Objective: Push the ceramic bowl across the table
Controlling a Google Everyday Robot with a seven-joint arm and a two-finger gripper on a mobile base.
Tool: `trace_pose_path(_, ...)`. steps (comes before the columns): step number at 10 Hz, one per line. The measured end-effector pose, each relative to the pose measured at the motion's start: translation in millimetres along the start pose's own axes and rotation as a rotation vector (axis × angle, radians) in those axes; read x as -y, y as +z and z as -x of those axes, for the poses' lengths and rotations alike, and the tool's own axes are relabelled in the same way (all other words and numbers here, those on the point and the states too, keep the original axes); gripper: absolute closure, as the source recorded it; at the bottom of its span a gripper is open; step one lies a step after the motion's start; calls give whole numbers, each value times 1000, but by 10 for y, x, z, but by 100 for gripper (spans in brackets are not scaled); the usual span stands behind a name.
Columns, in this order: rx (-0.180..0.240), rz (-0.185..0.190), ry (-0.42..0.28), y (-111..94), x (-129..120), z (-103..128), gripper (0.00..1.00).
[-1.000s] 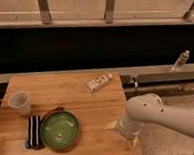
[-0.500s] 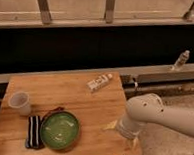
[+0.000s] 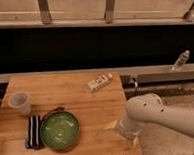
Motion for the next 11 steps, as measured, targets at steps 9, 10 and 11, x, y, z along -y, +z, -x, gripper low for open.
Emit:
trace_pose_path(9, 21, -5, -23, 4, -60, -33, 20)
trace_pose_path(10, 11, -20, -30, 23, -79, -40, 20)
trace_pose_path(11, 5, -34, -44, 49, -164, -38, 20)
